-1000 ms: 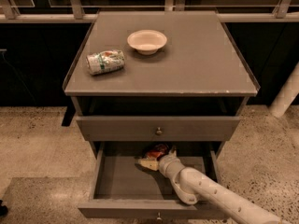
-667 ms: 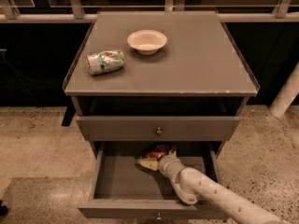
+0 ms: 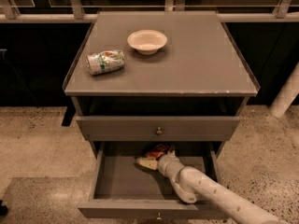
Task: Pick coke can from middle drawer and place on counter
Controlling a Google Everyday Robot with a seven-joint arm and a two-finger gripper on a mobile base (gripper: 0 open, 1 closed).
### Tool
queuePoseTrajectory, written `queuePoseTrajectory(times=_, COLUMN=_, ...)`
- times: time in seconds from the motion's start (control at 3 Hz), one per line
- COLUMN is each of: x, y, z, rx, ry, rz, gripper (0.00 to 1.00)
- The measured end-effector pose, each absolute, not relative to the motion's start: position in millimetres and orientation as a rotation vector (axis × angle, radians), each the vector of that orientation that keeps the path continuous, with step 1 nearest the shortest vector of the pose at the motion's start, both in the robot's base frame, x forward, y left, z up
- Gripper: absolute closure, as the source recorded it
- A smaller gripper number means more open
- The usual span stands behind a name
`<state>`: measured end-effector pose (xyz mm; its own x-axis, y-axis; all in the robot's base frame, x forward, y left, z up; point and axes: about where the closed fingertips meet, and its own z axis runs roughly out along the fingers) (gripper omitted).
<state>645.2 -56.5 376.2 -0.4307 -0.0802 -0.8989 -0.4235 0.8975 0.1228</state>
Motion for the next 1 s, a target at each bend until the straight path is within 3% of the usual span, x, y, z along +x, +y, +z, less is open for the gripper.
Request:
queuePoseTrajectory(times=0.33, x=645.2, y=-56.5, z=376.2, rx=-0.366, ry=1.995, rz=0.404, gripper=0.19)
queuePoseTrajectory(times=1.0, x=645.2, y=-56.4, z=376.2, rx=-0.366, ry=1.995, rz=0.404, gripper=0.65)
